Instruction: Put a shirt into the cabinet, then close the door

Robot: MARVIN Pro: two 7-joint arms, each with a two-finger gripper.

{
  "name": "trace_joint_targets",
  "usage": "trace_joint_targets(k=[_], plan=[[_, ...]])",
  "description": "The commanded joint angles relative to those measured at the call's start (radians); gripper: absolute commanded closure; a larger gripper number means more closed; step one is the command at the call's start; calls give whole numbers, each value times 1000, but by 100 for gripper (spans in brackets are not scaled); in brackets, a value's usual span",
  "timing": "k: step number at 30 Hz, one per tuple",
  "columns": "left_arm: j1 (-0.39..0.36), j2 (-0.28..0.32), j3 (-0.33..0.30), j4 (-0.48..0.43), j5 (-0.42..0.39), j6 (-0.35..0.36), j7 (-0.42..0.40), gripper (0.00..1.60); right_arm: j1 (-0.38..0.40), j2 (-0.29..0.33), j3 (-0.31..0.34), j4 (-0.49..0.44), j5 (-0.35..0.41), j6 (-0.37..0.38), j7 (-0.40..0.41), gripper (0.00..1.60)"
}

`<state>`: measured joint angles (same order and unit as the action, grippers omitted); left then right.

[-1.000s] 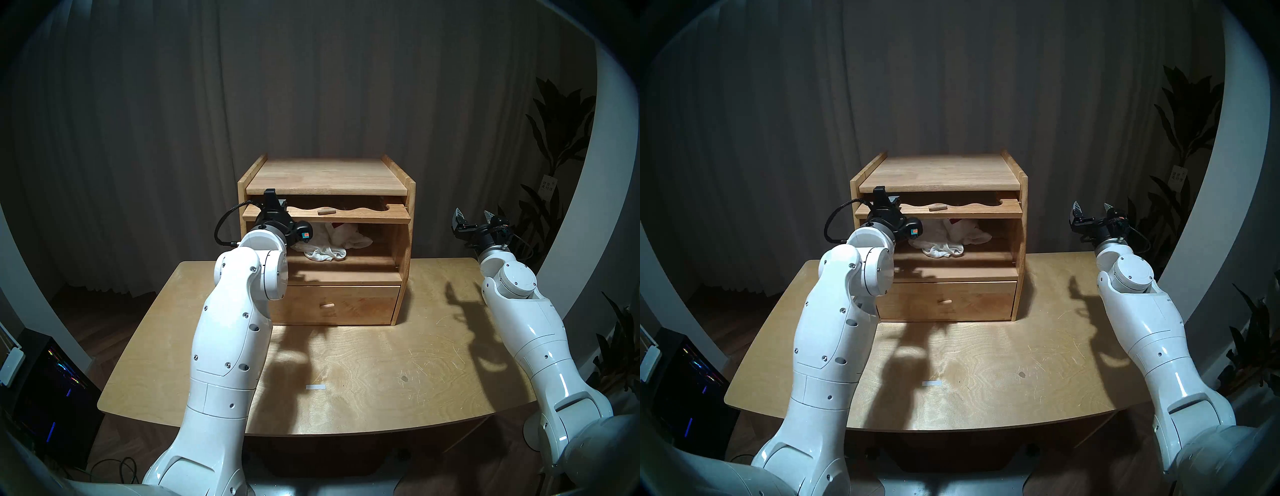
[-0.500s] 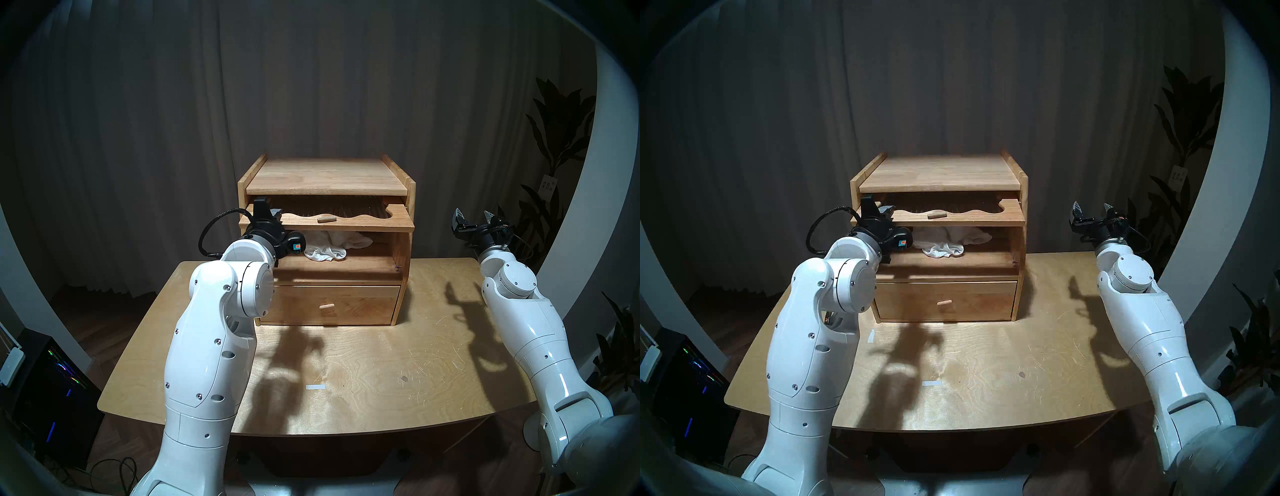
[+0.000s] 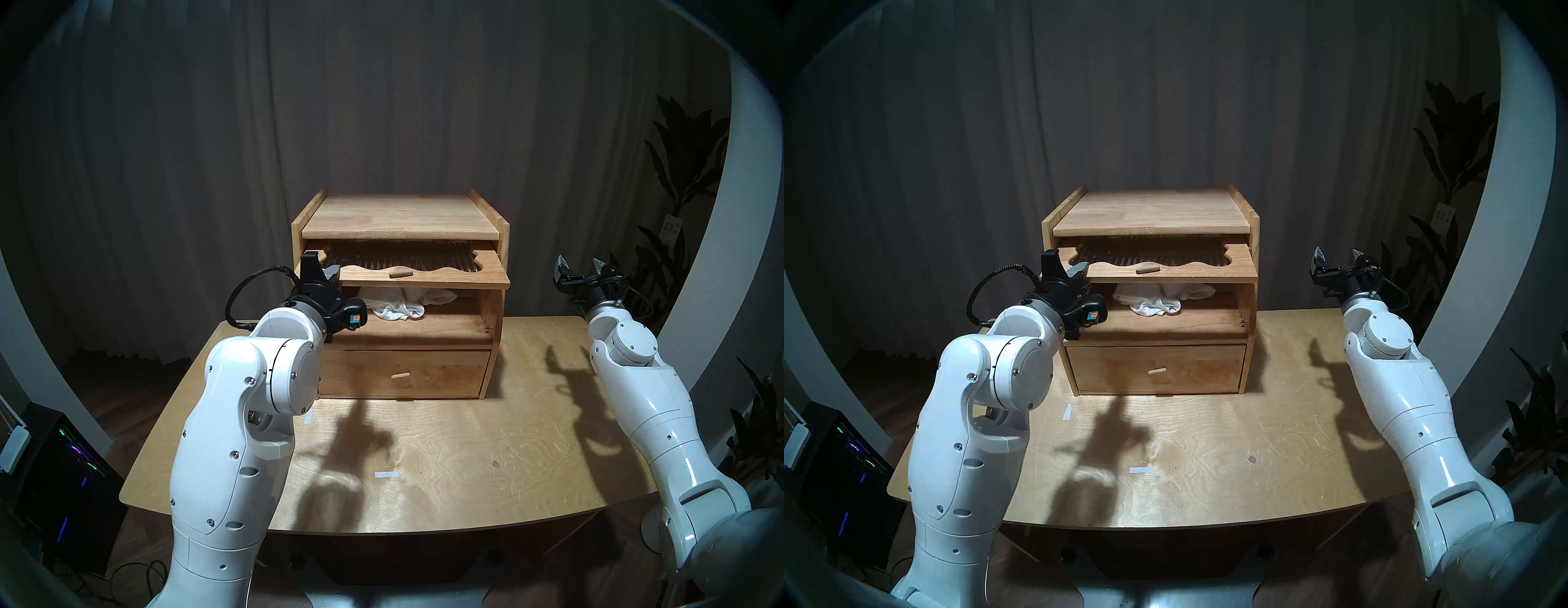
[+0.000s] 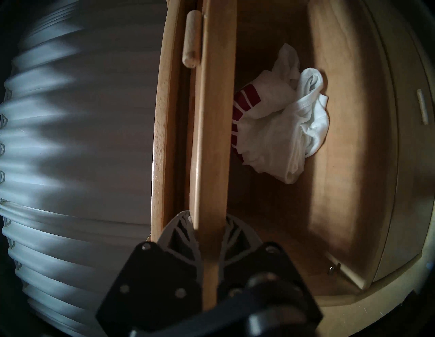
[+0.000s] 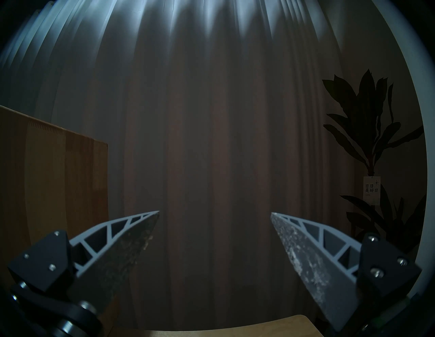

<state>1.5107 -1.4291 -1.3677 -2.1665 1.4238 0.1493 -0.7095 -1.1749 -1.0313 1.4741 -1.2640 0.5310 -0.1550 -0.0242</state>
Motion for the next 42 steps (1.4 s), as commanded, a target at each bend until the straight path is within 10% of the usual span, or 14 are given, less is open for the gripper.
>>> trace_joint_targets(k=[1, 12, 18, 19, 21, 42], plan=[[113, 60, 54, -20, -26, 13, -49, 160, 17, 2, 4, -17, -1, -7, 2, 0], [191, 94, 109, -46, -14, 78, 51, 160, 17, 3, 4, -18, -1, -8, 2, 0], [61, -8, 109, 77, 28, 134, 200, 160, 16, 3, 4, -19, -1, -10, 2, 0], [51, -11, 104, 84, 29, 138, 206, 63, 16, 3, 4, -19, -1, -10, 2, 0], [67, 1, 84, 73, 11, 137, 235, 0, 16, 3, 4, -19, -1, -10, 2, 0], [354, 271, -302, -171, -115, 38, 40, 0, 17, 2, 4, -13, 0, -6, 2, 0]])
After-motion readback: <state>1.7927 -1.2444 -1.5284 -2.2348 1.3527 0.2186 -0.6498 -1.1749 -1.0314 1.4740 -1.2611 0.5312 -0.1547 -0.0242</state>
